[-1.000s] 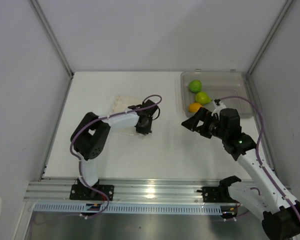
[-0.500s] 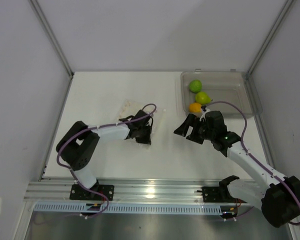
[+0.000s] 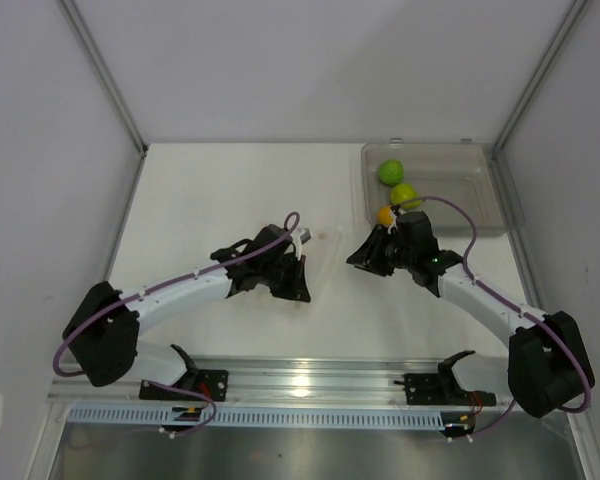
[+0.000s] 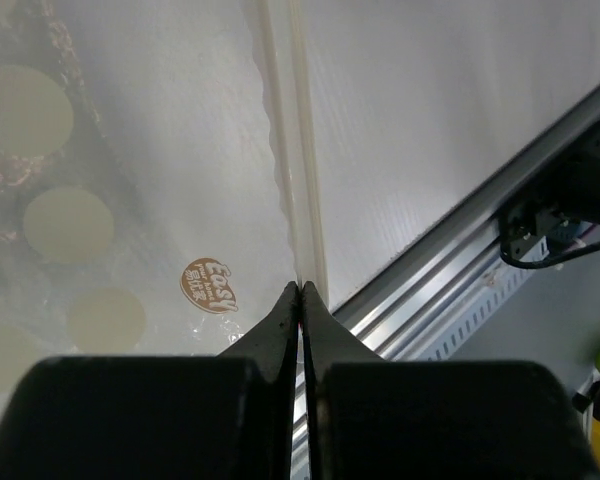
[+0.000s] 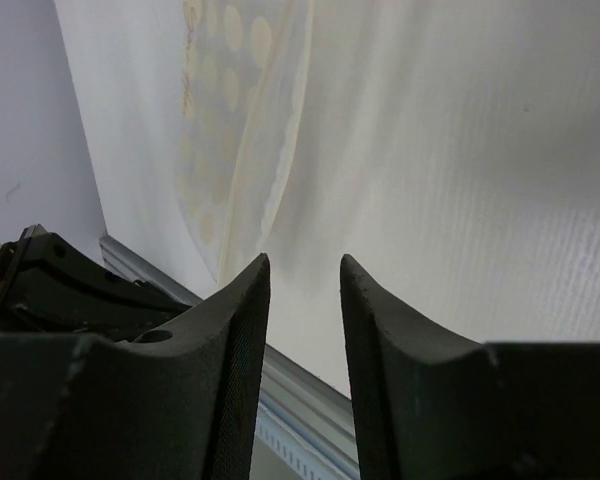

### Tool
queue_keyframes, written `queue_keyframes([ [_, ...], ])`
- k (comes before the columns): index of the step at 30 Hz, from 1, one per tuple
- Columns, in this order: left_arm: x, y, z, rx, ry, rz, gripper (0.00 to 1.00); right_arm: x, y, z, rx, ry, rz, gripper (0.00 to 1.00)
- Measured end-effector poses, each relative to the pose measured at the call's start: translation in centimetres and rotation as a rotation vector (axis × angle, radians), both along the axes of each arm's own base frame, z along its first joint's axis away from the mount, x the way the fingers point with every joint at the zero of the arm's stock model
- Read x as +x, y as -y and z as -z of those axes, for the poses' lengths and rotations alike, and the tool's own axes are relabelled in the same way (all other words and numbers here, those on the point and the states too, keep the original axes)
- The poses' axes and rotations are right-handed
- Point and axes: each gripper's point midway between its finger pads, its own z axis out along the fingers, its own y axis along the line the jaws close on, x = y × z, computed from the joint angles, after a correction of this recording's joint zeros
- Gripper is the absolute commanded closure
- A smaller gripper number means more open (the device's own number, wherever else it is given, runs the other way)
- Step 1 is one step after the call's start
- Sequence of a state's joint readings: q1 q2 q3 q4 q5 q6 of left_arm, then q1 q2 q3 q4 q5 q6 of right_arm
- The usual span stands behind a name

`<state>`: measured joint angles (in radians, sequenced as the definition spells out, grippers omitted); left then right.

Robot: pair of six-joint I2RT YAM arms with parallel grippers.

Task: Place the food in the zip-top bag and seal the zipper
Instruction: Pick up the zipper food storage bag at the center of the board.

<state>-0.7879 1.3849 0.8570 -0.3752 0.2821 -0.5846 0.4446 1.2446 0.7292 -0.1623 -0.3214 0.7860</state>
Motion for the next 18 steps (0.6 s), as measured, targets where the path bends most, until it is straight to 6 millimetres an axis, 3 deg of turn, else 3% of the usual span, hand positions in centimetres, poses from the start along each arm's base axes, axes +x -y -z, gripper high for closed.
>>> queue_keyframes([
  [6,-0.8,0.6,-1.8,-0.03,0.009,0.031,0.99,0.0,-1.9,-1.0,0.048,0.042,-0.036,0.51],
  [18,-1.3,0.6,-3.2,-0.053,0.018,0.033,0.99,0.2,-3.5,0.1,0.07,0.026,-0.058,0.5],
])
